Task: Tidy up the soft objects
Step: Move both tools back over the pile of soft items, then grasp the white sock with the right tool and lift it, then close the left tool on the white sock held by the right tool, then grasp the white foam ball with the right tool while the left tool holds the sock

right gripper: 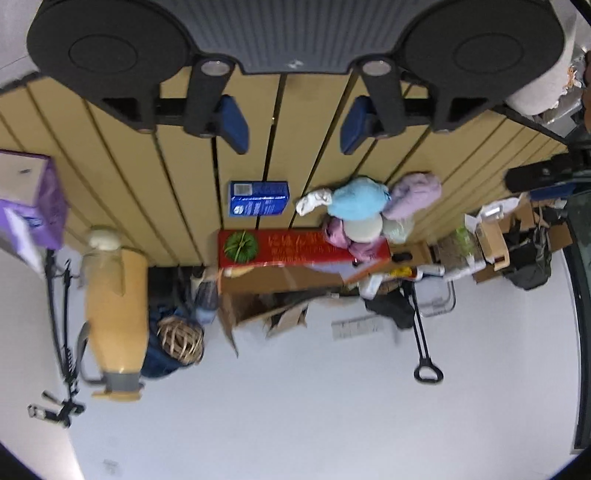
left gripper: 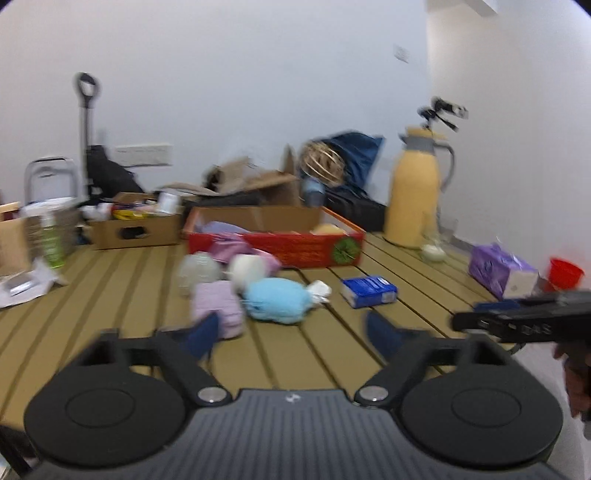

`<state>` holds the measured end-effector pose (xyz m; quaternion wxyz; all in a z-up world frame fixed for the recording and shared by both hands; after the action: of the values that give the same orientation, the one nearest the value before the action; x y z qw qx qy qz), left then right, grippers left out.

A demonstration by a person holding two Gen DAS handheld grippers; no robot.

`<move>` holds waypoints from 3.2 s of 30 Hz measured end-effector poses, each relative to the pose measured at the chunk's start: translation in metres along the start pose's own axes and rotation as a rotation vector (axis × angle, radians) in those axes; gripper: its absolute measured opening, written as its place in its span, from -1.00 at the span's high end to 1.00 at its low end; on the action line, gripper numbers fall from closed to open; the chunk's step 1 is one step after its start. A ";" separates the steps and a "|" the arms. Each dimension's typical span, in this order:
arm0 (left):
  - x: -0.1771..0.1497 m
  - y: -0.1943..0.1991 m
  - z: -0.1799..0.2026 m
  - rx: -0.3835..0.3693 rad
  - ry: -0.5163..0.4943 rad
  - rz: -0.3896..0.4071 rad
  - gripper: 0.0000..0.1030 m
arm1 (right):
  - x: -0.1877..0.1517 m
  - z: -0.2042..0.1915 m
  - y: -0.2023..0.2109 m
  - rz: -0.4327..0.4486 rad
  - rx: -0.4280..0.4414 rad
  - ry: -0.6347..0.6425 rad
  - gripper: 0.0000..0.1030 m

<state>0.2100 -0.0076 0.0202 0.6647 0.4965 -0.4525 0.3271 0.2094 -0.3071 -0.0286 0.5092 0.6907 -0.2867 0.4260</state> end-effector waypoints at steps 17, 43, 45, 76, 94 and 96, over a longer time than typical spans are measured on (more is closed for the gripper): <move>0.014 -0.176 0.018 -0.117 0.075 -0.268 0.49 | 0.095 0.020 -0.191 -0.100 0.164 0.110 0.47; -0.009 -0.165 0.048 -0.167 -0.042 -0.240 0.67 | 0.044 0.038 -0.159 -0.190 0.254 -0.079 0.88; -0.015 -0.162 0.047 -0.158 -0.050 -0.256 0.53 | 0.038 0.034 -0.155 -0.205 0.259 -0.084 0.88; 0.039 -0.120 -0.057 0.060 0.106 -0.019 0.70 | 0.084 0.016 -0.157 -0.088 0.208 -0.032 0.26; 0.035 -0.099 -0.135 0.160 0.235 0.007 0.69 | 0.095 -0.080 -0.271 -0.047 0.207 -0.056 -0.01; 0.037 -0.093 -0.127 0.147 0.223 0.017 0.69 | 0.101 -0.077 -0.255 -0.005 0.209 -0.072 0.00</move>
<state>0.3413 0.0864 0.0087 0.6697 0.5007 -0.3549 0.4181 0.4463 -0.1493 -0.0479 0.4247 0.7556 -0.2572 0.4272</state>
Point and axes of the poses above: each gripper's, at about its wrist camera, not at the fingertips, and y roughly against the way its jaws point, z to its right, x to its top, the point moved 2 cm from there along -y, roughly the way its jaws point, and after that the axes turned 4 degrees about y, right-handed, at the moved point
